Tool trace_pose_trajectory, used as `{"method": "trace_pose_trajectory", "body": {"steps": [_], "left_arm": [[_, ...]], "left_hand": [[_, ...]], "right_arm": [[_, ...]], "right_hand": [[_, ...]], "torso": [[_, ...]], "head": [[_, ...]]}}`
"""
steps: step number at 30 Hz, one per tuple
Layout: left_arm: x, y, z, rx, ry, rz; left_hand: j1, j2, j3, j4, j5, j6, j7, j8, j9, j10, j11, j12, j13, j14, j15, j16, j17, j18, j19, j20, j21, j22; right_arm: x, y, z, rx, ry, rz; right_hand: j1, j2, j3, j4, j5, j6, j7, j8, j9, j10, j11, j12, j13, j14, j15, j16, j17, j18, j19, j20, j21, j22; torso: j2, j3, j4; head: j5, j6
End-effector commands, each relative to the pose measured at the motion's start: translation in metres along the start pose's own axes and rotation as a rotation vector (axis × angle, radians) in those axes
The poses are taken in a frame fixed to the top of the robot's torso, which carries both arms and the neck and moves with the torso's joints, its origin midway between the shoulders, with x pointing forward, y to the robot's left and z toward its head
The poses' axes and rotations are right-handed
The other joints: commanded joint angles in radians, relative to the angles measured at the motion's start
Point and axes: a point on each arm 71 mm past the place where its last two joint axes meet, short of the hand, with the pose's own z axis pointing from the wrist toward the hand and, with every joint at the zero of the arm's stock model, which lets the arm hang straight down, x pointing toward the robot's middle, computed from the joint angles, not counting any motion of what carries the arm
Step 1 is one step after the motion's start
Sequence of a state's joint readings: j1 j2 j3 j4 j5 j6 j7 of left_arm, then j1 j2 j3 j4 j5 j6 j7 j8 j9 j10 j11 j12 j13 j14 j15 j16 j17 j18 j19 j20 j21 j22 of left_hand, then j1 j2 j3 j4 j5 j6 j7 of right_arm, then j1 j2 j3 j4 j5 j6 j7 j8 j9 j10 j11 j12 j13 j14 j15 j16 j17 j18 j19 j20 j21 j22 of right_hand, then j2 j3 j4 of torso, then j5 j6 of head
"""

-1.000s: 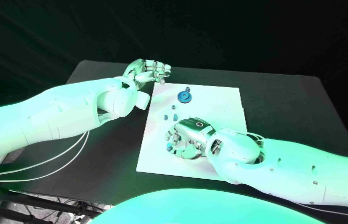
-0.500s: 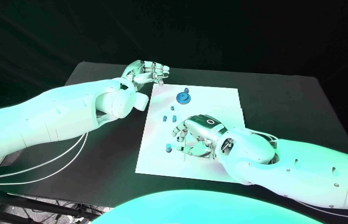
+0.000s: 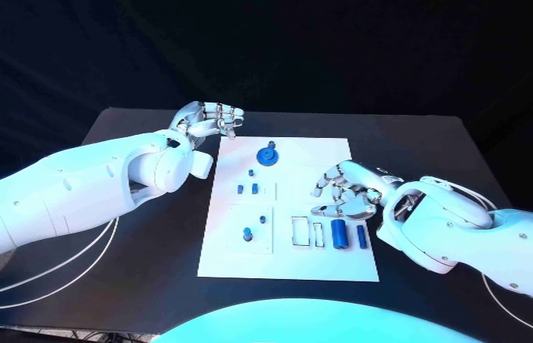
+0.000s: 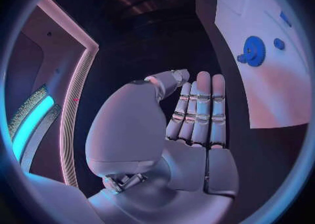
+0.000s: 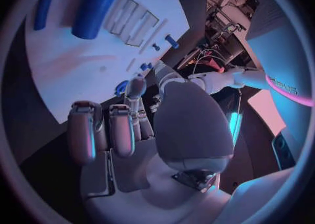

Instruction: Assemble the parts on the task board

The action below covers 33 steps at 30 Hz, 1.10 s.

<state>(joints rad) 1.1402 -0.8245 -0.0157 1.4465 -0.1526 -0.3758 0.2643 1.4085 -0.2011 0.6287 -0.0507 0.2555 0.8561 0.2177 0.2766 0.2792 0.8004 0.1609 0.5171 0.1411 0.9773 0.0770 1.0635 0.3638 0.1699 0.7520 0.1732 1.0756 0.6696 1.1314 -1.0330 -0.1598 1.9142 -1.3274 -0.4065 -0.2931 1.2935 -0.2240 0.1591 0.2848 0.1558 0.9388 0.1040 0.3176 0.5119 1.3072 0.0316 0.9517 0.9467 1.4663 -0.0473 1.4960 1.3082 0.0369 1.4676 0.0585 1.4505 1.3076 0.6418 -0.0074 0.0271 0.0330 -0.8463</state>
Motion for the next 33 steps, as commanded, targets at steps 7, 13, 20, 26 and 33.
{"method": "trace_pose_trajectory", "body": {"steps": [7,13,20,26,33], "left_arm": [[0.003,-0.002,-0.002,0.015,0.020,-0.014],[0.003,-0.001,-0.003,0.014,0.020,-0.014],[0.001,-0.001,-0.003,0.013,0.018,-0.014],[0.001,-0.001,-0.004,0.013,0.017,-0.014],[0.000,-0.001,-0.004,0.011,0.016,-0.013]], "left_hand": [[-0.016,0.001,-0.008,0.007,0.001,-0.010,0.005,0.004,0.002,-0.008,0.001,0.008,-0.002,-0.009,0.003,0.002,-0.001,0.014,-0.009,0.000,-0.004,-0.004],[-0.017,0.001,-0.009,0.008,0.001,-0.010,0.004,0.004,0.002,-0.008,0.001,0.009,-0.002,-0.009,0.003,0.003,-0.001,0.014,-0.009,0.000,-0.005,-0.004],[-0.017,0.001,-0.009,0.008,0.001,-0.010,0.004,0.004,0.002,-0.008,0.001,0.009,-0.002,-0.009,0.003,0.003,-0.001,0.014,-0.009,0.000,-0.005,-0.004],[-0.018,0.001,-0.010,0.009,0.001,-0.010,0.004,0.005,0.002,-0.009,0.001,0.010,-0.002,-0.009,0.003,0.003,-0.001,0.015,-0.009,0.001,-0.006,-0.005],[-0.018,0.001,-0.010,0.009,0.001,-0.010,0.004,0.005,0.002,-0.009,0.001,0.010,-0.002,-0.009,0.003,0.003,-0.001,0.015,-0.009,0.001,-0.006,-0.005]], "right_arm": [[0.003,-0.040,-0.025,0.231,0.072,0.085],[0.008,-0.051,-0.032,0.296,0.078,0.073],[0.017,-0.053,-0.033,0.326,0.103,0.058],[0.029,-0.052,-0.030,0.328,0.129,0.052],[0.038,-0.052,-0.027,0.331,0.154,0.043]], "right_hand": [[-0.019,0.064,-0.155,0.008,0.019,-0.029,0.004,0.044,0.021,0.104,-0.003,0.357,0.367,0.073,0.006,0.025,0.091,-0.021,0.081,0.005,0.039,0.242],[-0.071,0.091,-0.236,0.010,0.036,-0.017,-0.001,0.061,0.023,0.116,-0.007,0.384,0.400,0.076,0.004,0.030,0.105,-0.023,0.084,0.004,0.053,0.245],[-0.101,0.098,-0.276,0.011,0.028,0.002,-0.009,0.076,0.025,0.127,-0.013,0.396,0.415,0.077,-0.001,0.033,0.114,-0.026,0.088,0.000,0.065,0.248],[-0.112,0.098,-0.287,0.011,0.022,0.009,-0.012,0.082,0.026,0.130,-0.016,0.400,0.419,0.077,-0.003,0.034,0.114,-0.026,0.088,-0.002,0.066,0.249],[-0.116,0.098,-0.289,0.012,0.021,0.011,-0.012,0.084,0.027,0.130,-0.016,0.400,0.420,0.077,-0.004,0.034,0.115,-0.026,0.088,-0.003,0.066,0.249]], "torso": [[-0.007,0.0005,-0.0134],[-0.008,0.0003,-0.0114],[-0.006,-0.0009,-0.0113],[-0.006,-0.0003,-0.0109],[-0.007,-0.0007,-0.0116]], "head": [[-0.021,-0.002],[-0.033,-0.005],[-0.035,-0.006],[-0.032,-0.009],[-0.030,-0.011]]}}
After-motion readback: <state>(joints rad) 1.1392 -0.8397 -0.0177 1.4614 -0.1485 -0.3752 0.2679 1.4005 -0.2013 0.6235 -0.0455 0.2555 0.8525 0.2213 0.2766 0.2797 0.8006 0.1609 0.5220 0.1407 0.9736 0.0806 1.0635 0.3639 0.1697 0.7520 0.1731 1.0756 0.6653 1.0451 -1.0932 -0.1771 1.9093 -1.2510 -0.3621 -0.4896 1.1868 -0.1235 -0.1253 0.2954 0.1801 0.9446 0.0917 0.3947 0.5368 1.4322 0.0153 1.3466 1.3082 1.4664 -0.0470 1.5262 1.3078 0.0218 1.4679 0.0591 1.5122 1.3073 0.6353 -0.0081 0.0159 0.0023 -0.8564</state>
